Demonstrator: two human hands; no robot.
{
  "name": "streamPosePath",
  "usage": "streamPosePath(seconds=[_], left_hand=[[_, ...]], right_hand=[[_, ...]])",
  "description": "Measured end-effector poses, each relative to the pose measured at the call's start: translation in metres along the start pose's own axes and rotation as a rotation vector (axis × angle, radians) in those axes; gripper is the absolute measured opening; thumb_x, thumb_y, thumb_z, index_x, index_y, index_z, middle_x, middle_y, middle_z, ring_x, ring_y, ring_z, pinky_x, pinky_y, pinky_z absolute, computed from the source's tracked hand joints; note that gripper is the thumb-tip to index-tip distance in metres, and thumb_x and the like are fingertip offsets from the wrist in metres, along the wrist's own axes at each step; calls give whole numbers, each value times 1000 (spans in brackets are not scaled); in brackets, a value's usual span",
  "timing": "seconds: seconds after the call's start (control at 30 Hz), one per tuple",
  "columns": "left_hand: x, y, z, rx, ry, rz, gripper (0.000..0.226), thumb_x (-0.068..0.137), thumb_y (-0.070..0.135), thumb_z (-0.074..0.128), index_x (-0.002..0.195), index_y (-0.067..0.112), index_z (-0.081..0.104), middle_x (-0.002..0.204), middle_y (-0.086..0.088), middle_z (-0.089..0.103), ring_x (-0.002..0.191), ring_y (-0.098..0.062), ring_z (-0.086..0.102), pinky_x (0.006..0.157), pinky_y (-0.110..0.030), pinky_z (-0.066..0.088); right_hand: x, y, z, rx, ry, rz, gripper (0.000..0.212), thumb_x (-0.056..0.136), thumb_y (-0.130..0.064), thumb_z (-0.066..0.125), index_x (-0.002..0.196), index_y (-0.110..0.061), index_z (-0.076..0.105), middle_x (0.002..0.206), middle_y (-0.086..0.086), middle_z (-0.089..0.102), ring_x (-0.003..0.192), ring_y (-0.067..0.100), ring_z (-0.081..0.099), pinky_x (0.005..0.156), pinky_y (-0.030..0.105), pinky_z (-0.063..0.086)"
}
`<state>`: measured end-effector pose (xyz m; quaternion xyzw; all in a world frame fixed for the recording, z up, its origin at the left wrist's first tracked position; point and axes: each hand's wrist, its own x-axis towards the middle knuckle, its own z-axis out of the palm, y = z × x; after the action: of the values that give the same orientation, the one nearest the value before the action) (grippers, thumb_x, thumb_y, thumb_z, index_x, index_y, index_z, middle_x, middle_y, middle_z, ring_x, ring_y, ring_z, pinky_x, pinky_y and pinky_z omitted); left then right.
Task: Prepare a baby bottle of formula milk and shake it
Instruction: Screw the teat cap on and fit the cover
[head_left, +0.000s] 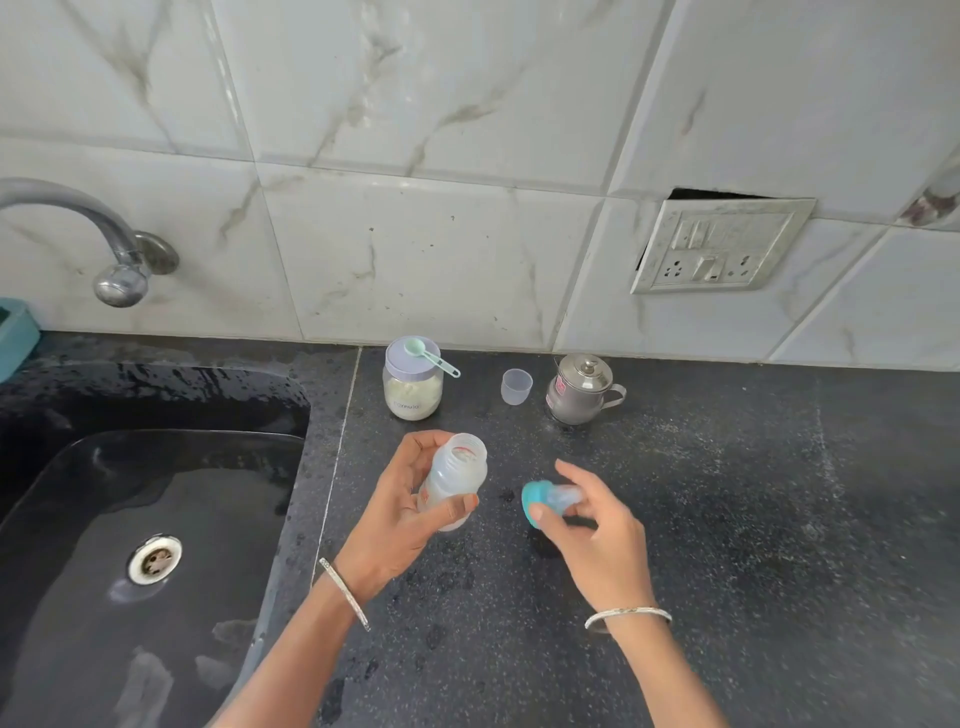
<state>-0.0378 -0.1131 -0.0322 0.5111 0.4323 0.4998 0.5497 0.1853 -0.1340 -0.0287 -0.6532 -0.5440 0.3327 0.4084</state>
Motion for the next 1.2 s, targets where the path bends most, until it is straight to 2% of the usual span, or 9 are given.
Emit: streamPosePath(seconds=[0.07, 0.2, 0.33, 0.43, 0.53, 0.7, 0.83, 1.03, 1.2], left_hand=[[-3, 1, 2, -4, -13, 13, 65, 68, 29, 84, 124, 16, 52, 125, -4, 65, 110, -10, 61, 86, -27, 53], [-9, 4, 8, -11, -56, 51, 61, 73, 27, 84, 124, 19, 52, 125, -3, 65, 110, -13, 61, 81, -28, 54], [-14, 10, 14, 14, -93, 92, 55, 77, 25, 83, 123, 22, 53, 123, -3, 65, 107, -15, 61, 80, -34, 55], [-16, 14, 17, 13, -106, 96, 53, 77, 24, 83, 121, 23, 54, 119, -4, 65, 102, -13, 61, 78, -36, 53], [-21, 18, 18, 1, -125, 107, 51, 77, 24, 83, 120, 23, 56, 117, -4, 66, 102, -15, 61, 78, -35, 52], [-27, 32, 17, -15, -140, 135, 52, 78, 24, 84, 122, 22, 57, 115, -6, 69, 103, -23, 63, 79, -38, 56], [-31, 42, 14, -2, -152, 165, 50, 77, 22, 84, 121, 22, 60, 113, -4, 71, 100, -14, 64, 81, -24, 52], [-32, 49, 12, -4, -156, 196, 52, 75, 22, 86, 121, 21, 62, 115, -3, 71, 106, -19, 66, 90, -25, 51], [-33, 50, 10, -53, -203, 167, 52, 78, 11, 84, 125, 17, 61, 121, -6, 69, 115, -24, 64, 97, -32, 52]], right_hand=[[-2, -26, -10, 120, -54, -64, 44, 83, -9, 86, 122, -25, 75, 109, -3, 79, 94, -3, 72, 74, 9, 55], [-7, -77, -33, 215, -252, -211, 50, 85, 1, 83, 129, -20, 73, 123, -5, 76, 108, 8, 74, 86, 17, 58], [-9, -109, -49, 0, -407, -339, 55, 86, -3, 84, 133, -26, 69, 124, -19, 73, 111, 1, 72, 91, 13, 56], [-7, -124, -52, -213, -418, -459, 55, 88, -5, 82, 136, -27, 67, 130, -17, 70, 115, -5, 67, 96, 8, 50], [-6, -135, -50, -390, -470, -520, 52, 89, -9, 81, 136, -27, 66, 131, -17, 69, 118, -1, 65, 103, 13, 50], [-5, -152, -50, -501, -535, -549, 44, 91, -12, 79, 131, -26, 66, 128, -15, 69, 113, 1, 66, 103, 27, 54], [-2, -166, -55, -553, -593, -566, 43, 89, -10, 81, 129, -23, 69, 123, -8, 72, 107, 9, 69, 98, 36, 56], [-2, -176, -56, -609, -627, -624, 43, 88, -3, 79, 128, -17, 70, 119, -2, 70, 107, 14, 66, 97, 37, 53], [1, -181, -57, -674, -688, -679, 45, 89, 3, 75, 129, -18, 68, 125, -2, 69, 114, 15, 60, 100, 34, 46]])
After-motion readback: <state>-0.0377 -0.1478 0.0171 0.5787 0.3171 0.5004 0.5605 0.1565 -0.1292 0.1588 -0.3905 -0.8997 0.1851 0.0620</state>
